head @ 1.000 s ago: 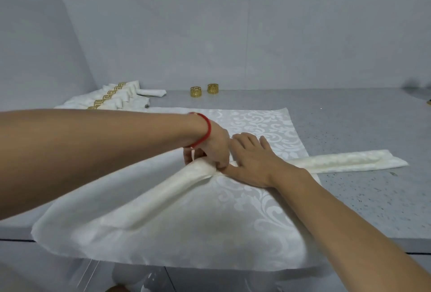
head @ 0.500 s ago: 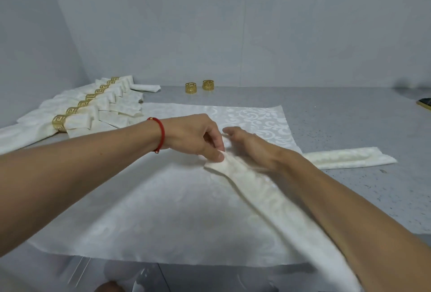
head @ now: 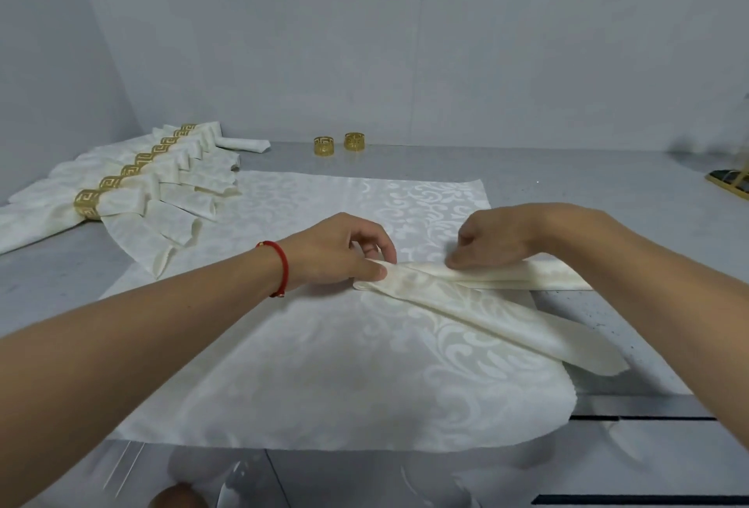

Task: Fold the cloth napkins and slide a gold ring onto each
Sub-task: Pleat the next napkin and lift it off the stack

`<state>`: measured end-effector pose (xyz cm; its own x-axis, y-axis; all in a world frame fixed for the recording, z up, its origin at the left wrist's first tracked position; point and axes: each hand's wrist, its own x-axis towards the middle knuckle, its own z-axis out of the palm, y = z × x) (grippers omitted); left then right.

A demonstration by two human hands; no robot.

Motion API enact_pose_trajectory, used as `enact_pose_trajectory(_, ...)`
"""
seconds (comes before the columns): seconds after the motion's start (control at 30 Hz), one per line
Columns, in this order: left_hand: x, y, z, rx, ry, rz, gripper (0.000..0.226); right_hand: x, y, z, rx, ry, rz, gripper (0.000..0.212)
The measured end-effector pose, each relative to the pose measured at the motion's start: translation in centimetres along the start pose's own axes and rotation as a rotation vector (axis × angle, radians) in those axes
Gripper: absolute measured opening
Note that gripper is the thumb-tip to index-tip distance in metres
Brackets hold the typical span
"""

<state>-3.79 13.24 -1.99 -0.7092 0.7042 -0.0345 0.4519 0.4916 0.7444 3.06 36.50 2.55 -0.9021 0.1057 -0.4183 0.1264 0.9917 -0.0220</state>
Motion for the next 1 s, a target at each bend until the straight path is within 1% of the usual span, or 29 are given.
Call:
enact_pose_trajectory(0.13,0.0,0.4,0.4,0.025,0.034,-0.038,0.014,-0.3,-0.2,0.0,-0.011,-0.001,0.034,0.04)
enact_pose_trajectory(0.23,0.3,0.6,0.5,0.047,0.021,-0.055,0.014,-0.5,-1.3,0.6,-0.052,0.093,0.045,0.039)
enact_pose_trajectory(0.33,0.5,0.7,0.5,0.038,0.01,-0.077,0.014,-0.4,-3.0,1.5,-0.165,0.228,0.069,0.036)
enact_pose_trajectory(0.4,0.7,0.7,0.4,0.031,0.001,-0.092,0.014,-0.5,-3.6,1.7,-0.2,0.263,0.095,0.03)
enact_pose_trajectory(0.47,0.9,0.8,0.4,0.028,-0.011,-0.104,0.014,-0.9,-3.7,0.9,-0.133,0.208,0.069,0.023)
enact_pose_trajectory(0.5,0.8,0.7,0.3,0.024,-0.015,-0.108,0.014,-1.2,-3.6,0.1,-0.067,0.154,0.046,0.019)
enact_pose_trajectory(0.57,0.9,0.8,0.2,0.026,-0.021,-0.113,0.014,-2.1,-3.0,-1.8,0.192,0.015,0.011,0.014)
enact_pose_trajectory(0.6,0.9,0.8,0.2,0.024,-0.023,-0.117,0.014,-2.3,-2.5,-2.6,0.347,-0.078,-0.011,0.017)
enact_pose_trajectory(0.63,0.9,0.8,0.2,0.02,-0.026,-0.12,0.014,-2.6,-1.8,-3.3,0.45,-0.177,-0.039,0.025)
enact_pose_trajectory(0.67,1.0,0.8,0.2,0.017,-0.029,-0.122,0.014,-2.8,-1.1,-3.9,0.486,-0.264,-0.069,0.034)
enact_pose_trajectory(0.73,0.9,0.8,0.2,0.016,-0.032,-0.126,0.014,-3.0,0.1,-4.4,0.46,-0.376,-0.128,0.05)
enact_pose_trajectory(0.77,0.9,0.8,0.2,0.018,-0.034,-0.128,0.015,-3.0,0.6,-4.4,0.453,-0.404,-0.154,0.053)
enact_pose_trajectory(0.9,1.0,0.9,0.0,0.023,-0.055,-0.135,0.014,-3.0,1.9,-3.9,0.551,-0.457,-0.217,0.05)
enact_pose_trajectory(1.0,1.1,0.9,0.0,0.022,-0.059,-0.143,0.015,-3.2,2.3,-3.6,0.541,-0.482,-0.226,0.059)
